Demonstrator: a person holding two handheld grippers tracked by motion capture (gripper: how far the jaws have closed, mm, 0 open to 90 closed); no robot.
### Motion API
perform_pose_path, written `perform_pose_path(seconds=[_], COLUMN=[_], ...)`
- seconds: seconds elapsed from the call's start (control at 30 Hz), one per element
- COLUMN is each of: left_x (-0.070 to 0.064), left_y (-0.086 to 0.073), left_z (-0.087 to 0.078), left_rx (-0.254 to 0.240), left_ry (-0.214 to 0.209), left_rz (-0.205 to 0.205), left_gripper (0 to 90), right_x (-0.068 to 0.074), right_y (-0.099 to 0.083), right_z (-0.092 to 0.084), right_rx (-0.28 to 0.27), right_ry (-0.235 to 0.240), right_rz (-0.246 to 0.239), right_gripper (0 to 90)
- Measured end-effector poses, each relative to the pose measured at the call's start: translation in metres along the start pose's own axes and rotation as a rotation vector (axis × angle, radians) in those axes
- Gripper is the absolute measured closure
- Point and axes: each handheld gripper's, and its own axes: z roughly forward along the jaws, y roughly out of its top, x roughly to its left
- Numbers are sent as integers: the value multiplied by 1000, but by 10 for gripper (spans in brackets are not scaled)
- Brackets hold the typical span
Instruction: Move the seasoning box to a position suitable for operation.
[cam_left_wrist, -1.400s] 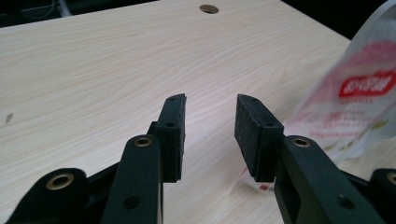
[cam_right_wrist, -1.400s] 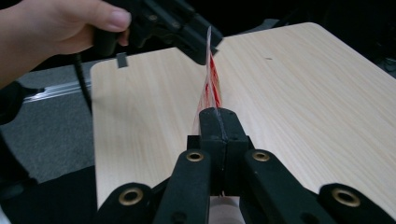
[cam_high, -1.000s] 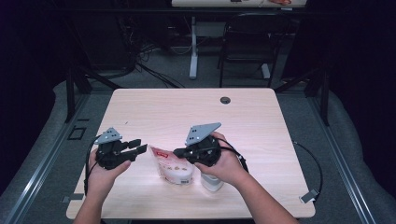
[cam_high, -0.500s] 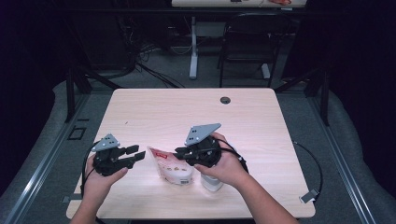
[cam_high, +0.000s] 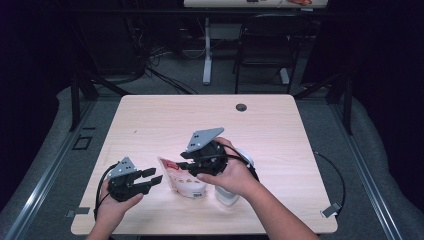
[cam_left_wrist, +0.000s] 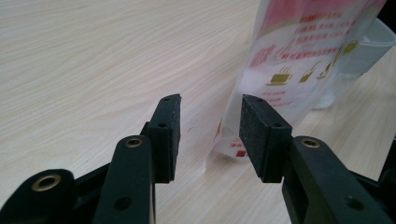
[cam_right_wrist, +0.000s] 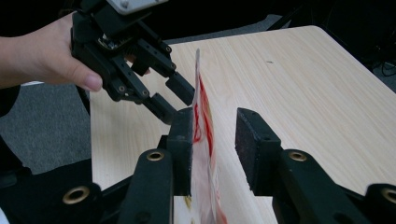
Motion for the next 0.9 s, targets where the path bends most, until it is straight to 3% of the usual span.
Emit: perform_pose_path(seconds=[0.17, 0.27, 0.37, 0.63, 0.9], left_x=[1, 3, 4, 5, 6], left_y=[-4, -6, -7, -7, -8], left_z=[2, 2, 1, 0, 0], left_rx=[4, -7, -7, -2, -3], left_ry=[-1, -11, -9, -11, -4], left_rz=[-6, -28, -24, -25, -28], left_gripper=[586, 587, 587, 589, 591], right_x=[3, 5, 5, 3, 3], right_y=[13, 21, 26, 29, 32], right_z=[9, 14, 20, 33, 43], right_rx=[13, 32, 52, 94, 137], right_ry=[23, 21, 17, 32, 43], right_rz=[-4, -22, -35, -23, -43], right_gripper=[715, 727, 742, 774, 809])
